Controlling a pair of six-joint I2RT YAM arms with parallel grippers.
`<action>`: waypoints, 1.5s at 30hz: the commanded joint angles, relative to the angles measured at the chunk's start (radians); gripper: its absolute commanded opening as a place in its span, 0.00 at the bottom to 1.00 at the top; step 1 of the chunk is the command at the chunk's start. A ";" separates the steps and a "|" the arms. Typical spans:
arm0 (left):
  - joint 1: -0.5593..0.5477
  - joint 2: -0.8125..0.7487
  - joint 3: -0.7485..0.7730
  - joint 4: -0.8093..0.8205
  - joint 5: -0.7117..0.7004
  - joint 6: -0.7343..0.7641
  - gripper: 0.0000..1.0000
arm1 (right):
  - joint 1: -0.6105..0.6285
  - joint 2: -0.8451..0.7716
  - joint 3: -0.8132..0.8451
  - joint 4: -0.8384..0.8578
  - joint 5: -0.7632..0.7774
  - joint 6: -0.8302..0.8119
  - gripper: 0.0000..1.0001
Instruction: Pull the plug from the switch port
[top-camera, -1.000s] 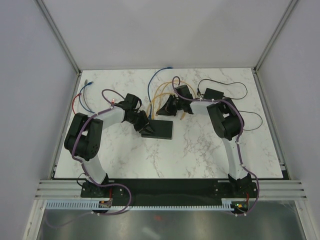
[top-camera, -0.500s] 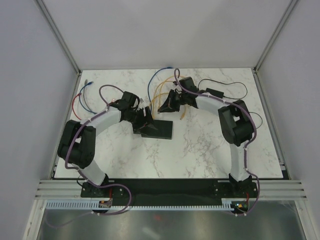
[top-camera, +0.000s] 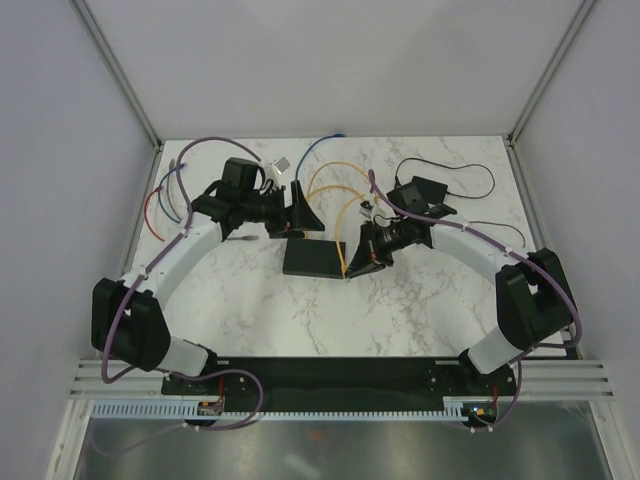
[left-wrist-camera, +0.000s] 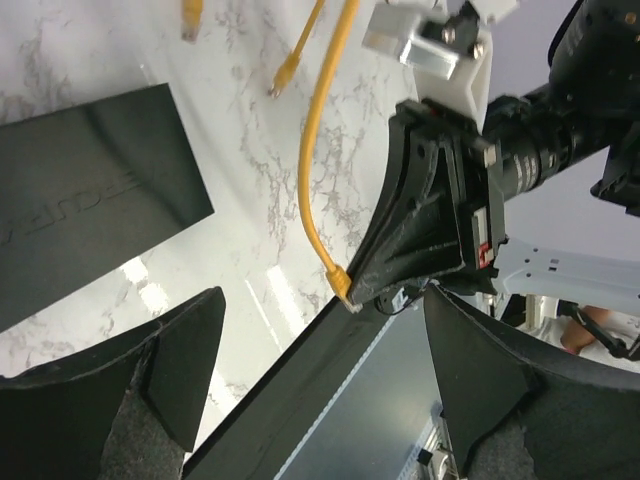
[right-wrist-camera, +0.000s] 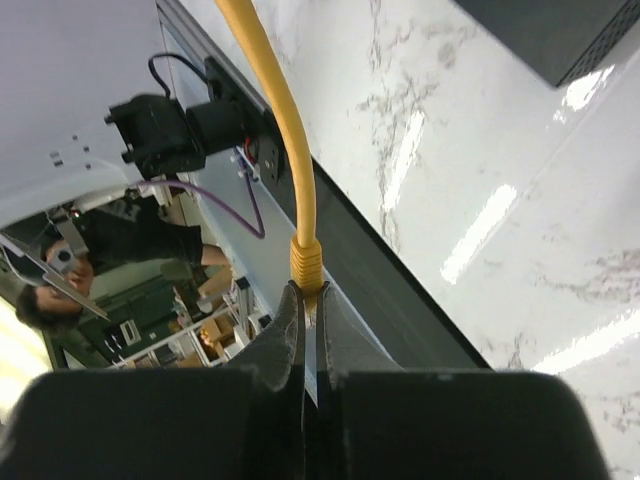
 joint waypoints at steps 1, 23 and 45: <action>-0.005 0.063 0.064 0.058 0.106 -0.021 0.88 | 0.012 -0.111 -0.024 -0.130 -0.049 -0.146 0.00; -0.098 0.237 0.176 0.178 0.304 -0.133 0.02 | 0.072 -0.277 -0.060 -0.120 -0.127 -0.103 0.04; 0.455 0.015 0.378 -0.134 -0.225 -0.100 0.02 | 0.035 -0.234 0.264 -0.141 -0.053 -0.009 0.54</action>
